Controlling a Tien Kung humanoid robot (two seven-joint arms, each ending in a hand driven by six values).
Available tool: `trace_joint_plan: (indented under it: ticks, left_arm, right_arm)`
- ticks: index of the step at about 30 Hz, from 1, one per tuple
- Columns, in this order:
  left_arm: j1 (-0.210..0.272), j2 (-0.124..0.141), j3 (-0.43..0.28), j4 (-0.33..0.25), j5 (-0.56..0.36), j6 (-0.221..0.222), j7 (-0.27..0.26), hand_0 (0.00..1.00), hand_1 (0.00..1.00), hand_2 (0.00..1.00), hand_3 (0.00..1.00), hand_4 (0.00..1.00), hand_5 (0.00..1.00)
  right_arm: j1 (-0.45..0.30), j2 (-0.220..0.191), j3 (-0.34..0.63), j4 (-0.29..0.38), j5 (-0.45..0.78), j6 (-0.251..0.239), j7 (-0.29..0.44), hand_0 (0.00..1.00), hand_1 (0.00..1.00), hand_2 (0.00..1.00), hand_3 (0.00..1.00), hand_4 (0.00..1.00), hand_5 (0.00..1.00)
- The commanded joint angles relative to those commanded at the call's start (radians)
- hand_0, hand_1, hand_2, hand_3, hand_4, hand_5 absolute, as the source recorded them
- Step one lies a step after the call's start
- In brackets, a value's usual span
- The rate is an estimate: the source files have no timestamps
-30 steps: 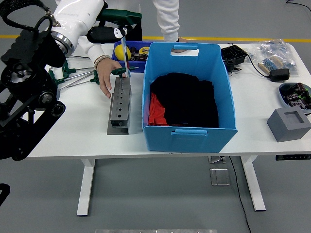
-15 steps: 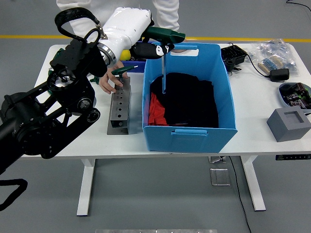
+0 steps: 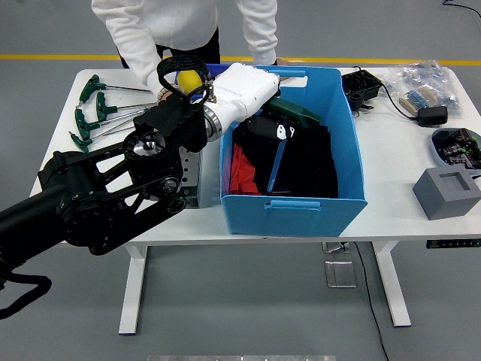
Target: Lift tool from toolbox,place it in box,lift tool from toolbox,place it in box
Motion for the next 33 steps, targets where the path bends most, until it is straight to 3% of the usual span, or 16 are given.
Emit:
trace_joint_plan:
  ticks: [12, 13, 18, 19, 33]
  left_arm:
    - [-0.044, -0.043, 0.071, 0.104, -0.019, -0.009, -0.026, 0.129, 0.002, 0.022, 0.136, 0.630, 0.381]
    - [-0.048, -0.047, 0.077, 0.115, -0.018, -0.008, -0.033, 0.175, 0.056, 0.066, 0.183, 0.795, 0.549]
    - [-0.086, -0.070, 0.108, 0.190, -0.038, -0.004, -0.067, 0.175, 0.056, 0.066, 0.183, 0.795, 0.549]
    - [-0.090, -0.072, 0.109, 0.198, -0.040, -0.004, -0.071, 0.194, 0.073, 0.083, 0.203, 0.891, 0.612]
    - [-0.126, -0.111, 0.147, 0.366, -0.080, 0.036, -0.130, 0.215, 0.110, 0.110, 0.241, 0.937, 0.635]
  right_arm:
    - [0.011, -0.008, -0.021, 0.000, 0.014, -0.004, 0.002, 0.663, 0.628, 0.723, 0.563, 0.813, 0.623]
    - [0.011, -0.009, -0.028, 0.000, 0.019, -0.005, 0.003, 0.664, 0.623, 0.723, 0.564, 0.813, 0.623]
    - [0.021, -0.016, -0.052, 0.000, 0.016, -0.004, 0.001, 0.664, 0.623, 0.723, 0.564, 0.813, 0.623]
    - [0.022, -0.016, -0.054, 0.000, 0.017, -0.004, 0.001, 0.663, 0.622, 0.721, 0.564, 0.813, 0.623]
    - [0.046, -0.026, -0.091, 0.000, 0.014, -0.009, -0.004, 0.659, 0.610, 0.720, 0.560, 0.813, 0.621]
